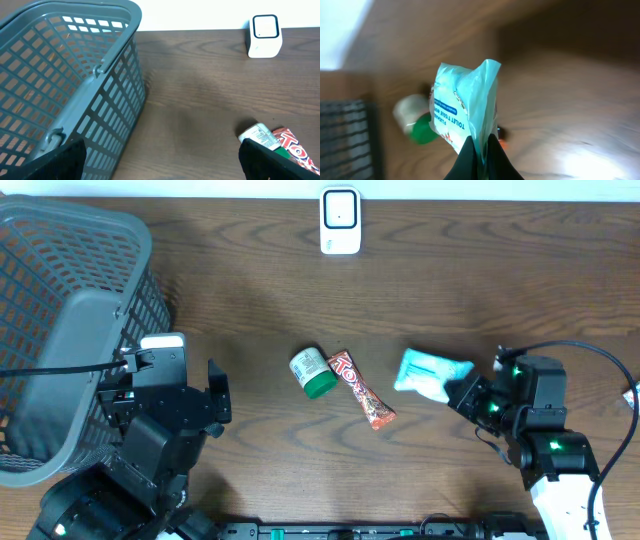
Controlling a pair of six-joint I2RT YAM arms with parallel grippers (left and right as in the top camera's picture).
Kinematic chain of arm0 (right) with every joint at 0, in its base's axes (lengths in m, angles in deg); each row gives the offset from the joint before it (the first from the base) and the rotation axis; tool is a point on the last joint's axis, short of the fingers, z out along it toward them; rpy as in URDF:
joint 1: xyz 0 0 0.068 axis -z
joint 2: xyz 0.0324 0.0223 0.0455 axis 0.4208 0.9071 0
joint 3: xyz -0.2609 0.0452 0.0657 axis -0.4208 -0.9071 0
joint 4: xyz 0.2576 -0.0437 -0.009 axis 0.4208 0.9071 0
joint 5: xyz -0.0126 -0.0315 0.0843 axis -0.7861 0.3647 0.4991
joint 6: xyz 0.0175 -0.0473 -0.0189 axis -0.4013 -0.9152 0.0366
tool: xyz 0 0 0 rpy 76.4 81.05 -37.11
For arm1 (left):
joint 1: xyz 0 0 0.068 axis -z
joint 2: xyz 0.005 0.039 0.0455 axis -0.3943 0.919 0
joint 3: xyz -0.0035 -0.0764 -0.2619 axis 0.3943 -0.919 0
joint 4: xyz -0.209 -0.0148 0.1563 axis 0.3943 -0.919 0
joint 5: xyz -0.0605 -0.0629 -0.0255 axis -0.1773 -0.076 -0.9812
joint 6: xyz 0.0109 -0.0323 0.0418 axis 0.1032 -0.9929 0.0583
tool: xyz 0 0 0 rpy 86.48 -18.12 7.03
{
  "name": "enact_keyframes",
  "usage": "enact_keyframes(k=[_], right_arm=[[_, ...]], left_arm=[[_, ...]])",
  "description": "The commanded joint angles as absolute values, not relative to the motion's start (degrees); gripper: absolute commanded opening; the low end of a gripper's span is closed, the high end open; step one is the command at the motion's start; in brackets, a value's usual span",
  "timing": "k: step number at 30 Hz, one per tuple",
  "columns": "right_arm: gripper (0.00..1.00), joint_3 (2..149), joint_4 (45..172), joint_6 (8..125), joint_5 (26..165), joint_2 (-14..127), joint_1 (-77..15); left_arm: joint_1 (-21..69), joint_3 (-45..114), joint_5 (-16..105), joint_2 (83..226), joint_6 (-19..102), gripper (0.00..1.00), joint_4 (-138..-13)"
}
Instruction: Scan the item barcode
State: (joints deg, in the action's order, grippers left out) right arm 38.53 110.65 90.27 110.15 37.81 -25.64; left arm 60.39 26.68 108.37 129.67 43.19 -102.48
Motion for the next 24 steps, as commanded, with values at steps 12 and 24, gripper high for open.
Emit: enact_keyframes(k=[12,24], right_arm=[[0.01,34.20,115.74,91.83,104.12,54.62,-26.03],[0.01,41.96,124.35,97.64,126.74,56.54,-25.95]], left_arm=[[60.19,27.05,109.09,129.48,42.95,0.98,-102.63],[60.19,27.05,109.09,129.48,42.95,0.98,-102.63]])
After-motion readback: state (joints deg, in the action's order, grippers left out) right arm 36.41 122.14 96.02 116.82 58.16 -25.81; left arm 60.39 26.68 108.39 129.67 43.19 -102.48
